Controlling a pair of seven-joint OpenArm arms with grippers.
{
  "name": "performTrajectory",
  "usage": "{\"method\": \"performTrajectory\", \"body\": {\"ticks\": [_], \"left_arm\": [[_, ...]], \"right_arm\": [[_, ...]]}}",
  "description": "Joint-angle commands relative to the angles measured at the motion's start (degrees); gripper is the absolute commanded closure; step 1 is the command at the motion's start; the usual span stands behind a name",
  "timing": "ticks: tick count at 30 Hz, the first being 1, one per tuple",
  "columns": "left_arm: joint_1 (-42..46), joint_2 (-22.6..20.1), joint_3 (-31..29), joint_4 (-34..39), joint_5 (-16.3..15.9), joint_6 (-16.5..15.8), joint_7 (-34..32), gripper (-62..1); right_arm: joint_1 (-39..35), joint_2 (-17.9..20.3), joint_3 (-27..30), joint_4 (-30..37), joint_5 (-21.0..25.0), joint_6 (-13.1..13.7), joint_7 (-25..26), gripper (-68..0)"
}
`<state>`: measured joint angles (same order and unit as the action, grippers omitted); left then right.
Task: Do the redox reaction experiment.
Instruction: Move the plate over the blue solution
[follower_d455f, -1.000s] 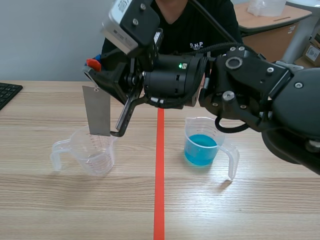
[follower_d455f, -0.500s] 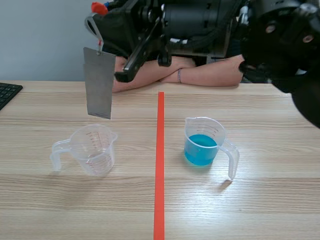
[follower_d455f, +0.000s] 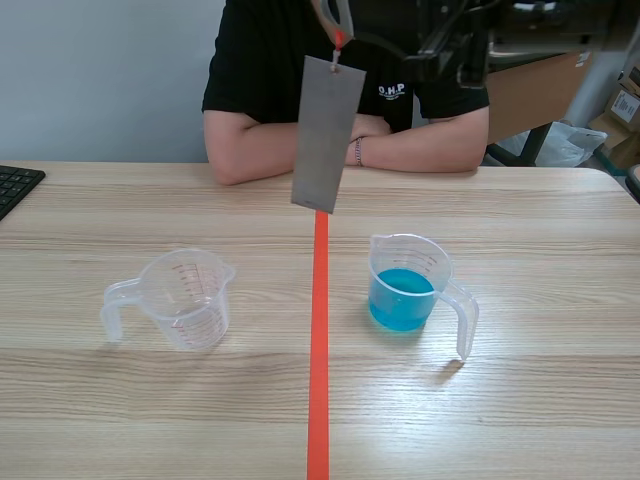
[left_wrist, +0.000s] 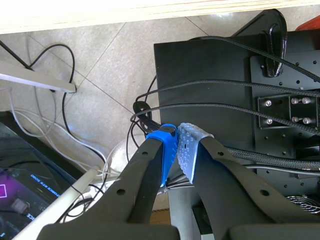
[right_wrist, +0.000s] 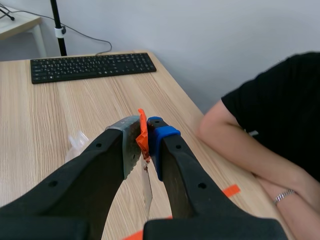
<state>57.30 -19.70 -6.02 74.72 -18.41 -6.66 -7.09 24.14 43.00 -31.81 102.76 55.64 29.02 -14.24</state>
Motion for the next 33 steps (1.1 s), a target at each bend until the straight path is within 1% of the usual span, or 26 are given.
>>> {"method": "performTrajectory", "body": {"ticks": [1, 5, 10, 16, 24, 33], "left_arm": [[0.6, 0.0, -0.3, 0.7, -0.2, -0.4, -0.4, -4.7], [0.6, 0.0, -0.3, 0.7, -0.2, -0.4, -0.5, -4.7], [0.6, 0.0, -0.3, 0.7, -0.2, -0.4, -0.4, -4.7], [0.6, 0.0, -0.3, 0.7, -0.2, -0.4, -0.4, -4.7], [0.6, 0.0, -0.3, 0.7, -0.2, -0.4, -0.4, -4.7], [0.6, -0.2, -0.3, 0.7, -0.2, -0.4, -0.6, -4.7]], "right_arm": [[-0.1, 1.9, 1.5, 0.1, 1.6, 0.7, 1.1, -1.5], [-2.6, 5.9, 4.2, 0.1, 2.8, 1.1, 2.0, -1.5], [-5.6, 10.3, 6.8, 0.1, 3.0, 1.4, 3.5, -1.5], [-7.8, 14.9, 7.9, -0.2, 3.1, 2.2, 6.6, -1.5], [-8.6, 15.2, 7.9, -3.1, 3.1, 2.4, 8.2, -1.5], [-8.6, 15.2, 7.9, -3.4, 3.1, 2.6, 8.9, -1.5]]}}
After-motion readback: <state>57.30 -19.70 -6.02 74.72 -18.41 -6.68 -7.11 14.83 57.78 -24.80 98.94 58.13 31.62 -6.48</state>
